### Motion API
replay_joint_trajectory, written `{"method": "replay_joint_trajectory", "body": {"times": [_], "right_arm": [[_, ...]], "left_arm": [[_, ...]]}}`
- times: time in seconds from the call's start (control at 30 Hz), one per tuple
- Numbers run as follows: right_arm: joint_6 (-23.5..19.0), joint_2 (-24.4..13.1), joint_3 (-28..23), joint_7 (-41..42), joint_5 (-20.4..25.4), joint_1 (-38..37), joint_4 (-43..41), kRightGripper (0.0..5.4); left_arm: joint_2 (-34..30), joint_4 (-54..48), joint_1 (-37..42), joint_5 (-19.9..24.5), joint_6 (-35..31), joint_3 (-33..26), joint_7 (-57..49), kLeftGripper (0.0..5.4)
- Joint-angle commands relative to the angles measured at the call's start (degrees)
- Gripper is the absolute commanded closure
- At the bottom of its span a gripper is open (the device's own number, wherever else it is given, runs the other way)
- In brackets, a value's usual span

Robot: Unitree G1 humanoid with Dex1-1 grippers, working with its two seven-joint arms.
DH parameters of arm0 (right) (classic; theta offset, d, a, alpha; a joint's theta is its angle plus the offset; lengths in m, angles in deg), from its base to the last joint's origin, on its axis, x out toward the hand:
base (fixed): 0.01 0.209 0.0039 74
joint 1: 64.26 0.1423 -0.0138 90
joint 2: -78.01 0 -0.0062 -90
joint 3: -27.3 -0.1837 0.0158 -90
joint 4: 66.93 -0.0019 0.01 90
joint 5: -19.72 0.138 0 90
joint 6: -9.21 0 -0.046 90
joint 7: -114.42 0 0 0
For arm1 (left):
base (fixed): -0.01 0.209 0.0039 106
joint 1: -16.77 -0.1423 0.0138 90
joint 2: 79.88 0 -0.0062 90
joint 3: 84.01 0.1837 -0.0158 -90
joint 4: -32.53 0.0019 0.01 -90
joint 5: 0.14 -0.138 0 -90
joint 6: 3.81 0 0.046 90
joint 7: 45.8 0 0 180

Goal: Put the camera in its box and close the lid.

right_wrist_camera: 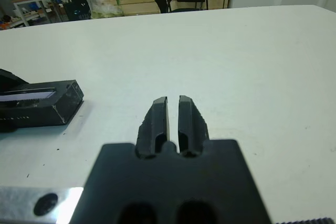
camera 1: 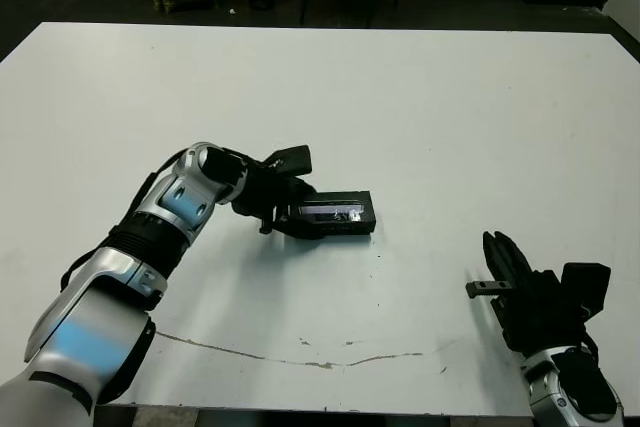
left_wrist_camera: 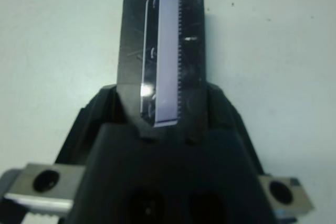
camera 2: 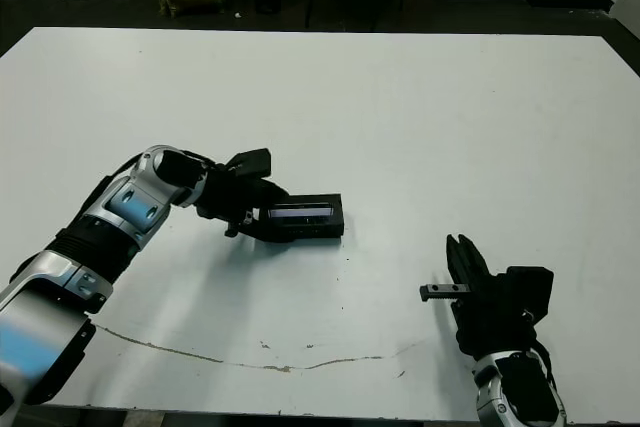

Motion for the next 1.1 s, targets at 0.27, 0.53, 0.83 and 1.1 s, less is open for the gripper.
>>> {"method": "replay_joint_trajectory", "body": {"times": [0.27,0.53,0.83,1.1], "right_arm": [[0.55,0.14,-0.14,0.24,0.33,-0.44,1.55,5.4],[0.95,0.17,-0.03,0.09,0.35,-0.56,1.38,5.4],[0.95,0.23,-0.01,0.15,0.58,-0.45,1.29,5.4],[0.13,0.09,0.26,-0.64,-0.01,-0.6,0.68,5.4]], "left_arm": [[1.3,0.83,0.18,-4.09,-1.54,3.46,-1.39,2.87],[1.24,0.56,0.31,-6.4,-0.42,5.94,-1.39,1.79],[0.75,7.17,1.47,-7.11,7.5,7.06,-0.09,0.04],[0.82,11.95,2.25,-6.82,10.34,7.12,3.25,0.04]]}}
